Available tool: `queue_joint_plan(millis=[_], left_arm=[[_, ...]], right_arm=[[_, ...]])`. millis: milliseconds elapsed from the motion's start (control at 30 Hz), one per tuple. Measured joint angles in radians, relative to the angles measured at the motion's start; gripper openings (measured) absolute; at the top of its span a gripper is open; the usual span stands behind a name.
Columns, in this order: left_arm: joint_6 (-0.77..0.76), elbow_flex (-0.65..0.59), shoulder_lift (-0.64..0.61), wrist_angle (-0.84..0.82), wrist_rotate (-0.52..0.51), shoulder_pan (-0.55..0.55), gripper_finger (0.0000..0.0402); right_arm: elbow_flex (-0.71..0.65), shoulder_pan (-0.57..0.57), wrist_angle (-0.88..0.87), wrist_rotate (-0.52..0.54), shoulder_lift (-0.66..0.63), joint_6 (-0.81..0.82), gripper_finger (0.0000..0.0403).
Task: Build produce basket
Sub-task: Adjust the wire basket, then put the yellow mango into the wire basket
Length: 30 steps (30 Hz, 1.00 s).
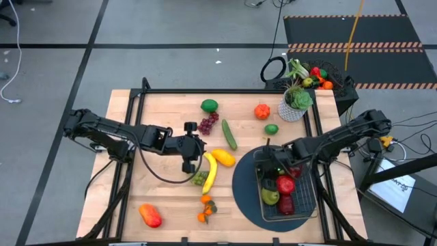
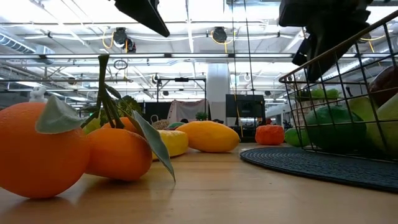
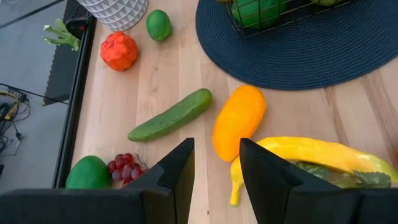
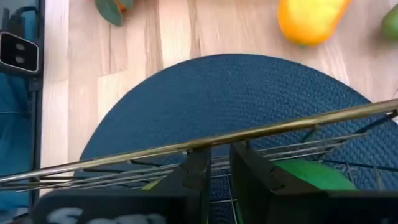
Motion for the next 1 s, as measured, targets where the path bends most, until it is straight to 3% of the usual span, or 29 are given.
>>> queue_joint_plan(millis=[600,1000], left_arm=[[-0.004,0.000,0.000,0.000,0.000,0.009,0.0129],[-0.004,0.000,0.000,0.013,0.001,0.010,0.0129]], right_arm=[[0.001,-0.042,-0.026,-0.025,-0.015,-0.011,0.0051],[0.002,-0.039,-0.124,-0.009,-0.114,0.047,0.0051]])
